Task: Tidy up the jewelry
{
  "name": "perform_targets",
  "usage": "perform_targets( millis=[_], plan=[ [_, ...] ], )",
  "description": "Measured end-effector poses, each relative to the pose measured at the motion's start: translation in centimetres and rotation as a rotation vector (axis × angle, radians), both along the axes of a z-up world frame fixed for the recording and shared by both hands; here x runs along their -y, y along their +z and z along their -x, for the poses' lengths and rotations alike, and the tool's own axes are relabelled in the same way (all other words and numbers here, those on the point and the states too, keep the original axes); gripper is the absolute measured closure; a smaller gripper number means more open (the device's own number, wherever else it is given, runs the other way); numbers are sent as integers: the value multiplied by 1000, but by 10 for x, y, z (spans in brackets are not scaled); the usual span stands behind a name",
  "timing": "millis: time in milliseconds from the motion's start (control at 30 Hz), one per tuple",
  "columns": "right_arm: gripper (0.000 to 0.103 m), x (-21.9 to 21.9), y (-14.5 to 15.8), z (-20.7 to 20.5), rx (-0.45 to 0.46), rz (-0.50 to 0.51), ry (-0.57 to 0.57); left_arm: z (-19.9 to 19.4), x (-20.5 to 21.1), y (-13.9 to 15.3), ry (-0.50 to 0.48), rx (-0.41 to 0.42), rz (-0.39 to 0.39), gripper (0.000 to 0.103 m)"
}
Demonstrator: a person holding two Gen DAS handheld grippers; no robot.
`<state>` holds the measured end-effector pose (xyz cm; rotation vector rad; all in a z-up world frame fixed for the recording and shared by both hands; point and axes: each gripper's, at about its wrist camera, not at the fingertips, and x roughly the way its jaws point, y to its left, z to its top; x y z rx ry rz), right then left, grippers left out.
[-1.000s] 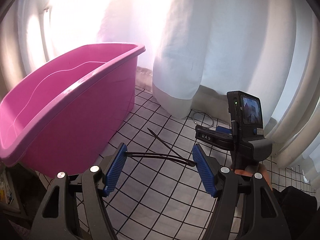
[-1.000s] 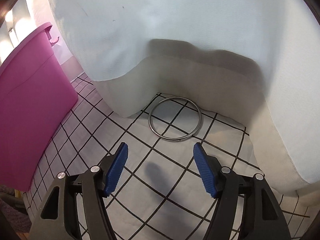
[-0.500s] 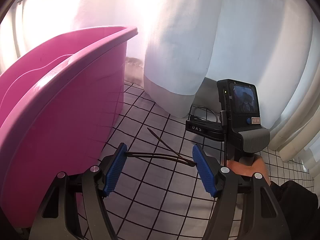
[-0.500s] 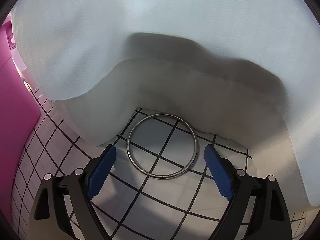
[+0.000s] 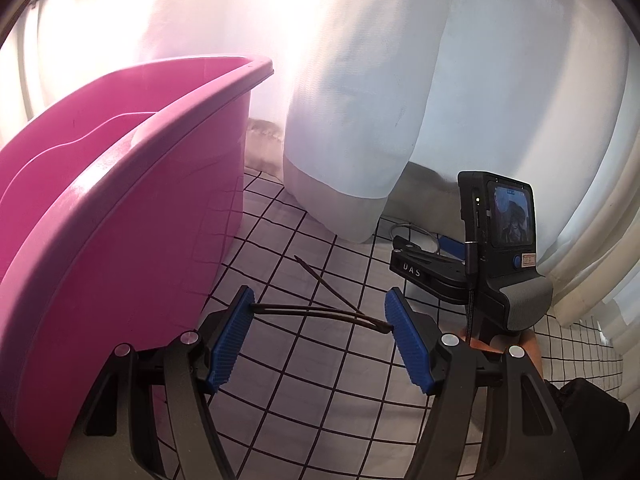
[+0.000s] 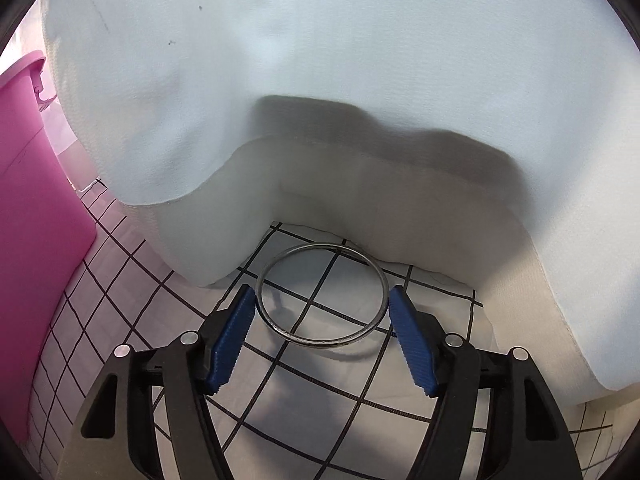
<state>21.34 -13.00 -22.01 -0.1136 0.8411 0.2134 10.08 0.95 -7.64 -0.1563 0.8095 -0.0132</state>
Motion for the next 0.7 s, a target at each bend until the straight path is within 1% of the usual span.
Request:
perform_targets(
  millis=[167,433,533,700],
  plan=[
    [37,5,13,20,9,-10,20,3,2,9,-4,14,4,37],
    [38,6,49,46,43,3,62,13,7,32,-4,56,5,37],
    [38,14,66,52,60,3,81,16,8,44,2,77,9,37],
    [38,15,99,75,102,-4,131,25,7,67,20,121,17,37]
  ],
)
